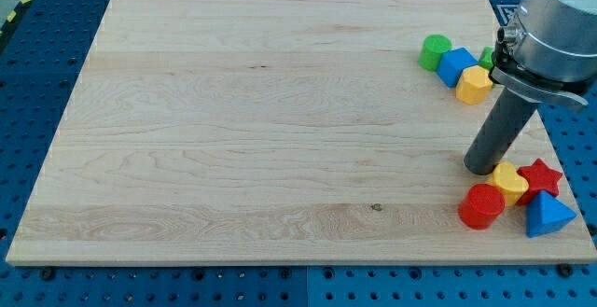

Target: Place red circle below the yellow heart

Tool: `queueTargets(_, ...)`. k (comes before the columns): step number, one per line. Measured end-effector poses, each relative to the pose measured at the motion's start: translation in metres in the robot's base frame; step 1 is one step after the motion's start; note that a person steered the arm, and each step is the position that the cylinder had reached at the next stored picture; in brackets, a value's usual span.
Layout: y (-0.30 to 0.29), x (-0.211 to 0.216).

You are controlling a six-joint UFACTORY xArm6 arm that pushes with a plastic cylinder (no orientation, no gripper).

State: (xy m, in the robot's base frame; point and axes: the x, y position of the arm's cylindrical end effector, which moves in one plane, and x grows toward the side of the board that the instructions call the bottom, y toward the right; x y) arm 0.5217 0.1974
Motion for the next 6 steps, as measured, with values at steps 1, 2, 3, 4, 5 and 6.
queueTargets(1,-0.046,0.0)
queueTargets(2,-0.078,0.003)
queueTargets(3,-0.075,0.02)
queueTargets(4,-0.073,0.041)
queueTargets(5,-0.047,0.043)
queueTargets(6,-0.018,0.043)
